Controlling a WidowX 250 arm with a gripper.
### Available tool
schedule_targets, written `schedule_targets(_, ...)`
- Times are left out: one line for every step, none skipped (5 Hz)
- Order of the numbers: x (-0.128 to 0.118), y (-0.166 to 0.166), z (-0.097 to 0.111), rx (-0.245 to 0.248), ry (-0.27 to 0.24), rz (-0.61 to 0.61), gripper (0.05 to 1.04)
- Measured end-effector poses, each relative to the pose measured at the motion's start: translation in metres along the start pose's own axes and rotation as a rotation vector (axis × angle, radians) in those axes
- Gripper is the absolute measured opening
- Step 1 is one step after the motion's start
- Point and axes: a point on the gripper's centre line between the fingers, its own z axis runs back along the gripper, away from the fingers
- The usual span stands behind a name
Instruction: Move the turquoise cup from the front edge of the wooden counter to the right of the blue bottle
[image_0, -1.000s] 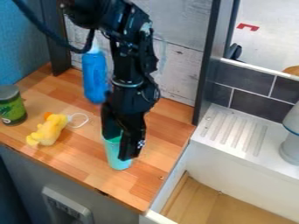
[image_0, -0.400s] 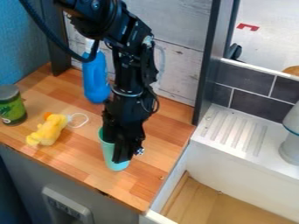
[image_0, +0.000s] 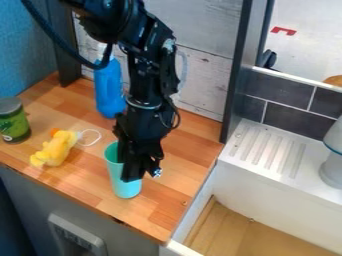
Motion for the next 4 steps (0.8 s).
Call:
schedule_targets(-0.001, -0.008, 0.016, 0.025, -0.003, 0.005, 0.101)
schedule_targets(0.003, -0.01, 0.037, 0.051, -0.056, 0.009, 0.101)
schedule_targets(0.013, 0.002, 0.058, 0.131, -0.158, 0.027, 0.101)
schedule_targets(0.029, 0.017, 0.075, 0.212, -0.252, 0.045, 0.101)
